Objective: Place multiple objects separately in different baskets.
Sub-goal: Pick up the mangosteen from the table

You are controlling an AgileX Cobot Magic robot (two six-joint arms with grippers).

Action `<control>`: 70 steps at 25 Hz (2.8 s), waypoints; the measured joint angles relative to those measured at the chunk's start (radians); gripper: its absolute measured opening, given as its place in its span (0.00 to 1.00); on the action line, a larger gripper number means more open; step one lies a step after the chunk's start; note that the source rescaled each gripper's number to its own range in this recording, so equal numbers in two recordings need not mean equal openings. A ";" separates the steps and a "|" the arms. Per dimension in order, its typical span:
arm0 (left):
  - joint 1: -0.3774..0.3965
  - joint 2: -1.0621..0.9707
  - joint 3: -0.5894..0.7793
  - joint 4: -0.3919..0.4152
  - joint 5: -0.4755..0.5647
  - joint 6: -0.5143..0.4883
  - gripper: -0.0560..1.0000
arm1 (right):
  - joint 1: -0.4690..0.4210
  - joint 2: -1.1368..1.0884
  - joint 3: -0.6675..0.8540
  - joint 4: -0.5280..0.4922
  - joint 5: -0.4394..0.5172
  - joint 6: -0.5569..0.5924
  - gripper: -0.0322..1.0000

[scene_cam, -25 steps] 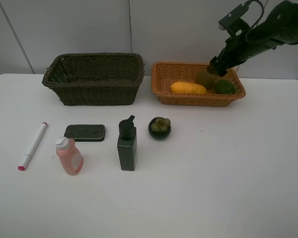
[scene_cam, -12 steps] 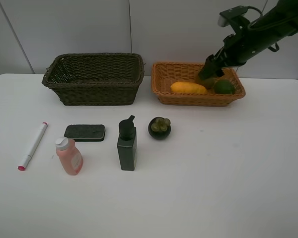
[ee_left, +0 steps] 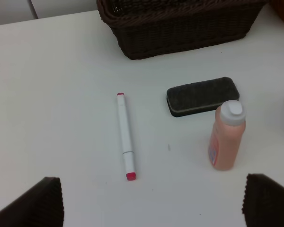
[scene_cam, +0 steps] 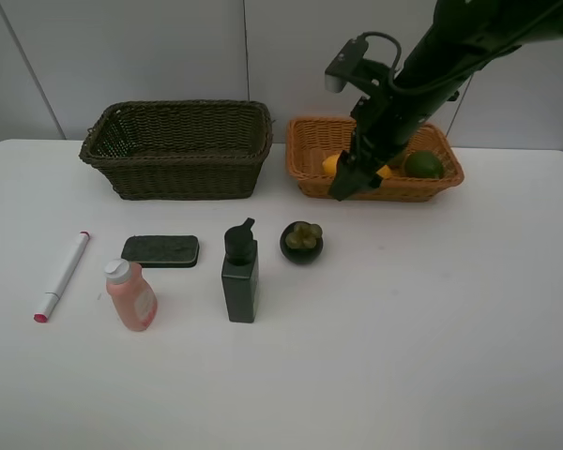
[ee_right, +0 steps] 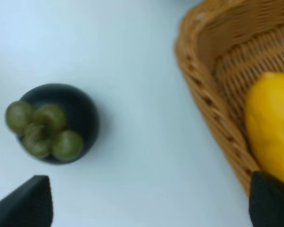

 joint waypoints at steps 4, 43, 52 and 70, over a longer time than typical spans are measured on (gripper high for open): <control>0.000 0.000 0.000 0.000 0.000 0.000 1.00 | 0.073 0.000 0.000 -0.065 0.009 -0.008 0.99; 0.000 0.000 0.000 0.000 0.000 0.000 1.00 | 0.164 0.224 -0.002 -0.059 -0.113 -0.050 0.99; 0.000 0.000 0.000 0.000 0.000 0.000 1.00 | 0.164 0.254 -0.002 -0.056 -0.116 -0.052 0.99; 0.000 0.000 0.000 0.000 0.000 0.000 1.00 | 0.164 0.255 -0.002 -0.058 -0.129 -0.045 0.37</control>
